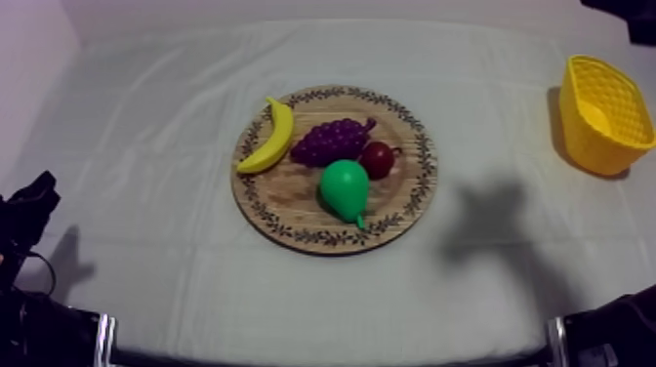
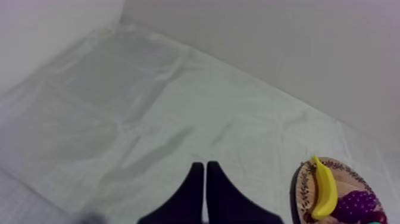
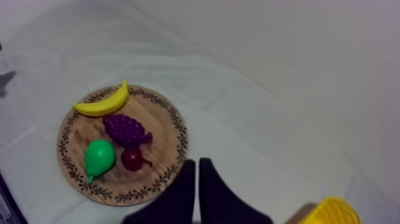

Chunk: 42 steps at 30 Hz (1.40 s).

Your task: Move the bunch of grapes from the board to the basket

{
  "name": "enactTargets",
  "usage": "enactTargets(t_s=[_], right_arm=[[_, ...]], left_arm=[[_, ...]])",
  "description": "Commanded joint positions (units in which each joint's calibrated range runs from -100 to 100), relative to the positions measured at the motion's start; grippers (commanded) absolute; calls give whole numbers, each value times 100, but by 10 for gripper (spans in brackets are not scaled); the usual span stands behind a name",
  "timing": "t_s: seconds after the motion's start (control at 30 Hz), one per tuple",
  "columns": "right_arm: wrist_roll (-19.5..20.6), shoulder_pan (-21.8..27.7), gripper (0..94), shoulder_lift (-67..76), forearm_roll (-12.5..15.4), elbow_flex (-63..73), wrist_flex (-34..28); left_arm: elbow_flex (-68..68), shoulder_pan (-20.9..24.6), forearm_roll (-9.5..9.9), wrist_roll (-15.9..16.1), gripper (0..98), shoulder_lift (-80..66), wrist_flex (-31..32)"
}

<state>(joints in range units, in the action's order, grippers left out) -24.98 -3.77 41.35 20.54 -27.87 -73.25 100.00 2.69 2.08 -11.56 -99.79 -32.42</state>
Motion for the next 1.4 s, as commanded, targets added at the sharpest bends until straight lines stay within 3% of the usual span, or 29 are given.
enactTargets(t_s=[0.0, 0.23, 0.4, 0.8, 0.87, 1.03, 1.1, 1.2, 1.37], right_arm=[[-108, -122, 31, -572, 21, 839, -199], [-248, -634, 34, -2006, -32, 1833, -552], [-301, -1086, 33, -3047, -283, 2345, -827], [-471, -1882, 72, -4624, -646, 2476, -274], [-475, -1945, 146, -4795, -690, 2473, -185], [-465, -2055, 543, -5169, -800, 2516, -56], [-419, -2099, 659, -5347, -858, 2618, -37], [-369, -2132, 767, -5659, -901, 2830, -6], [-301, -2170, 840, -6291, -959, 3200, 117]], left_arm=[[0, 3, 0, -1, 1, 5, 1], [0, 3, 0, -2, 1, 5, 1], [0, 3, 0, -1, 1, 5, 1], [0, 3, 0, -2, 1, 5, 1], [0, 3, 0, -3, 1, 5, 1], [0, 3, 0, -2, 1, 5, 1], [0, 3, 0, -3, 1, 5, 1], [0, 3, 0, -3, 1, 5, 1], [0, 3, 0, -4, 1, 5, 1]])
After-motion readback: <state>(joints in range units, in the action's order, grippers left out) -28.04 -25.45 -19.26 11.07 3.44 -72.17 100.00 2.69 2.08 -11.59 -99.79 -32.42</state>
